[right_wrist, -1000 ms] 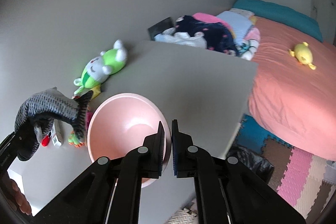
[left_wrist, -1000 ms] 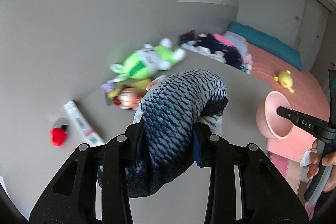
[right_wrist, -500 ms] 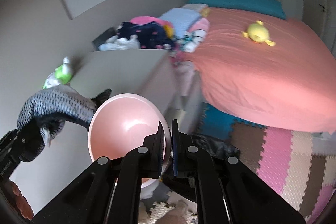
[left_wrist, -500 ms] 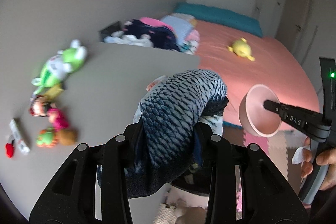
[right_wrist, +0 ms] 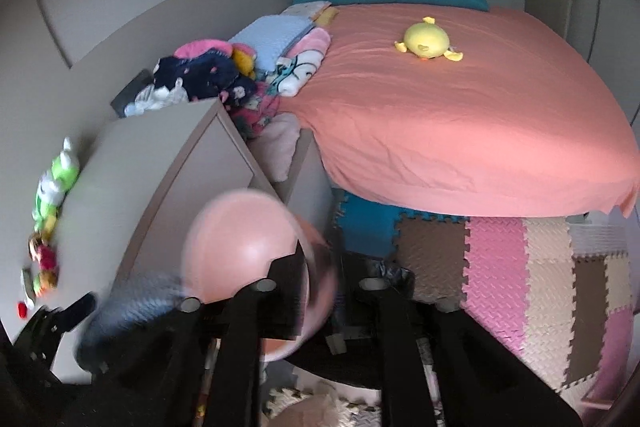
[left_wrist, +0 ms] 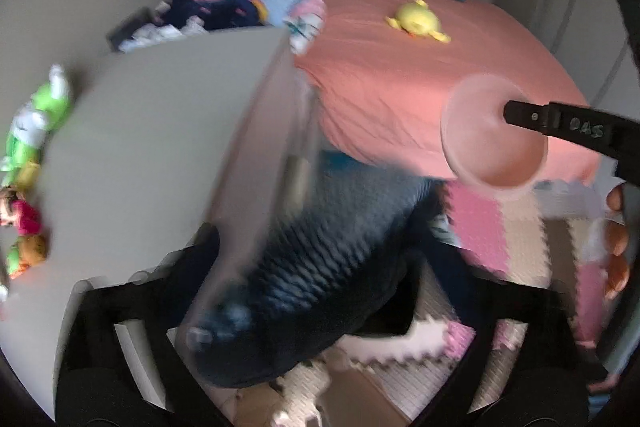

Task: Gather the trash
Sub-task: 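Carry the fish and bowl over the black bin and open both tools, then grasp the red heart plush with the left tool while the right tool grasps the green gourd toy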

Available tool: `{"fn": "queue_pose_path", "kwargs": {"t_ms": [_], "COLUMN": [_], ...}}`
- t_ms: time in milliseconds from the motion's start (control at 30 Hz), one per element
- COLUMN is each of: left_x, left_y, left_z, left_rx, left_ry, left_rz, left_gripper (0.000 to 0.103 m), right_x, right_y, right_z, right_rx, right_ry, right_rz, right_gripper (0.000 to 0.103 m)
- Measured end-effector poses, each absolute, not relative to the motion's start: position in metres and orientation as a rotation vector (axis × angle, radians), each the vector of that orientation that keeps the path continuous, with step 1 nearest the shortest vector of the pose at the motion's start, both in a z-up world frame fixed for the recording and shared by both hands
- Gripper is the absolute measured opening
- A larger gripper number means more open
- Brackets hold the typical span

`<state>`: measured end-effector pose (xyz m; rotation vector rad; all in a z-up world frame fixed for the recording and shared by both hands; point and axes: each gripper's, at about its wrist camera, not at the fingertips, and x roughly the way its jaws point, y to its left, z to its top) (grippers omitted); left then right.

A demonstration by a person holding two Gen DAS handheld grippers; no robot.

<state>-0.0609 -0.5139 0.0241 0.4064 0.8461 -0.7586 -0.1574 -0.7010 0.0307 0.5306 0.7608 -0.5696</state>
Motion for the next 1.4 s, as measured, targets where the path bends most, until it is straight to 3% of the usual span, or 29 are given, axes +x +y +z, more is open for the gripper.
{"fn": "queue_pose_path", "kwargs": {"t_ms": [33,667,1400], "left_x": [-0.063,-0.020,0.083], "left_y": [-0.513,-0.434,-0.195], "left_z": [0.025,0.031,0.055], "left_rx": [0.410,0.315,0.104], "left_ry": [0.827,0.865,0.857], "left_rz": [-0.732,-0.652,-0.208], "left_gripper": [0.097,0.097,0.097], "right_x": [-0.160,-0.111,0.014], "right_y": [-0.701,-0.632,-0.422], "right_z": [0.033,0.040,0.061], "right_rx": [0.530,0.443,0.187], "right_ry": [0.731,0.742,0.768], "right_rz": [-0.575,-0.453,0.005], "right_gripper": [0.100,0.100,0.100]}}
